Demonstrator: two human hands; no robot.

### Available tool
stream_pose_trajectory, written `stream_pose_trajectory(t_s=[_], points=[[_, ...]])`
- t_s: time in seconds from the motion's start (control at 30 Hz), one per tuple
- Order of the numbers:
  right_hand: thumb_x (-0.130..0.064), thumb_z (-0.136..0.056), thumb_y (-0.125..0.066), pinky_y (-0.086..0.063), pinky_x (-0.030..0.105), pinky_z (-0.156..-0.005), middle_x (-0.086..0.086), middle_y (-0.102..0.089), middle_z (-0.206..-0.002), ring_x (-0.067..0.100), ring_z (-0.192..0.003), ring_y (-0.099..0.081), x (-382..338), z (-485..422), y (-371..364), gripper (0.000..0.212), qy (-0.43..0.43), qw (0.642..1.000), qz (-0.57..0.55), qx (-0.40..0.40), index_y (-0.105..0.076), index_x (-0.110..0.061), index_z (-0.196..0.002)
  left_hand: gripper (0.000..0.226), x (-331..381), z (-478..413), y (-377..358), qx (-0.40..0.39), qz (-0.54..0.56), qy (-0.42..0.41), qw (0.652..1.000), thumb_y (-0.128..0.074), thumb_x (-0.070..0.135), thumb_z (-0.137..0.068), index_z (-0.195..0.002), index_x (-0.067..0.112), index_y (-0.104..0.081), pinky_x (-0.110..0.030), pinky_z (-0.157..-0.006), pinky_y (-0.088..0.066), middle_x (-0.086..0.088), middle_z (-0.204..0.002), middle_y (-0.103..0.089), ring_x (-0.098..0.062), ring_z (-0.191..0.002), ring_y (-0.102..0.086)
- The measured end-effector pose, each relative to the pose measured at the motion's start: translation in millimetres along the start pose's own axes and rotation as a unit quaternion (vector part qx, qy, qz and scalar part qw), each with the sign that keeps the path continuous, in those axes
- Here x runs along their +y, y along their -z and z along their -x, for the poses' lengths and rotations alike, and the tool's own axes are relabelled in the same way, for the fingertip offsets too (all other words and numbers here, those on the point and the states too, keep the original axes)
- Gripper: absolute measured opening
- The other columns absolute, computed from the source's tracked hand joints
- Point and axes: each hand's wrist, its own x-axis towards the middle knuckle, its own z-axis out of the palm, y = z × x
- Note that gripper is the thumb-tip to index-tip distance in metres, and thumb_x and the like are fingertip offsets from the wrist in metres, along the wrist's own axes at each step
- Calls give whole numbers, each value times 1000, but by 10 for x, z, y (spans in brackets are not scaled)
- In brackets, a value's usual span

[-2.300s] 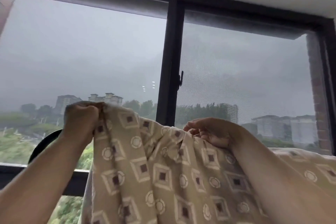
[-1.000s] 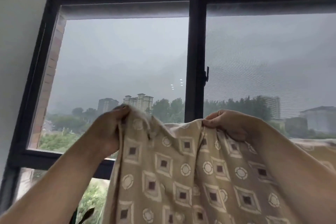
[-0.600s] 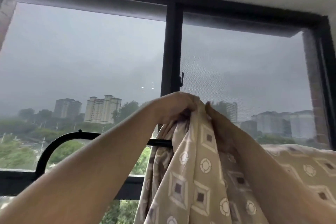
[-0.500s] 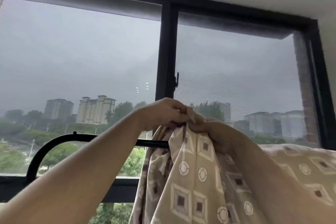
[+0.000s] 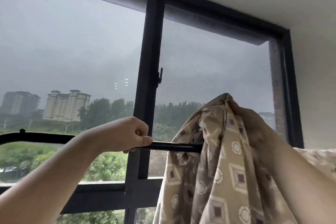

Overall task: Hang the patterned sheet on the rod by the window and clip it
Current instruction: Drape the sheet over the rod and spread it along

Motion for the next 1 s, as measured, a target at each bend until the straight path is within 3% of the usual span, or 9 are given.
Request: stream_pose_trajectory(t_s=[0.1,0.2,0.3,0.4,0.57,0.63,0.73,0.87,1.0], points=[[-42,-80,-68,-59,45,-74,25,-70,-102,34,-93,-70,-67,0,370,53,-30,995,88,27,-70,5,-104,30,73,26,-112,47,-75,14,996,-65,46,-84,-69,21,-58,-22,-52,-37,13,-55,-51,-4,-49,-44],[-2,-76,-72,-60,42,-73,21,-70,-97,32,-88,-70,-75,3,580,26,-62,992,108,-19,-73,-5,-103,14,315,48,-533,230,-159,-21,960,-68,49,-79,-80,39,-59,-21,-78,-39,24,-85,-55,1,-80,-48],[21,-75,-26,-58,31,-60,17,-68,-77,26,-68,-70,-76,-66,637,49,-101,975,182,-81,-70,0,-84,11,752,29,-1137,362,-130,-90,918,-70,38,-77,-76,30,-62,-21,-75,-37,20,-82,-57,-3,-78,-48],[15,-60,-37,-56,32,-72,17,-60,-87,27,-77,-60,-22,-123,638,47,-103,964,205,-133,-48,0,-103,23,1138,-71,-1758,329,-40,-20,943,-55,40,-82,-67,24,-48,-12,-58,-36,19,-71,-50,-3,-69,-48],[15,-51,-49,-52,30,-72,13,-56,-86,21,-76,-52,36,-292,789,49,-112,966,132,-194,-54,-2,-96,23,1489,-242,-2140,323,224,144,908,-47,39,-91,-114,34,-47,-14,-84,-30,25,-105,-48,-5,-110,-46],[16,-52,-47,-55,28,-66,14,-56,-85,20,-70,-55,26,-303,842,48,-116,970,108,-186,-56,-2,-96,25,1495,-289,-2142,276,305,147,899,-56,36,-83,-107,38,-57,-11,-76,-42,25,-96,-61,0,-97,-58],[18,-51,-47,-56,30,-67,18,-59,-90,24,-71,-60,6,-316,943,57,-110,975,93,-168,-62,-1,-102,10,1517,-284,-2061,268,380,130,876,-66,22,-69,-77,16,-68,-35,-62,-50,8,-63,-63,-13,-66,-60],[14,-49,-48,-59,33,-71,18,-69,-84,28,-75,-66,-50,-307,982,42,-111,965,156,-178,-73,0,-81,15,1617,-240,-1844,203,643,105,732,-60,-3,-82,-90,5,-70,-38,-66,-56,-15,-80,-72,-29,-69,-67],[12,-65,-47,-59,35,-71,25,-69,-91,36,-86,-69,-56,-406,1139,33,-168,908,356,-146,-69,4,-87,39,1468,-279,-1665,96,784,102,605,-53,16,-77,-105,-4,-71,-54,-101,-40,-28,-103,-68,-40,-89,-64]])
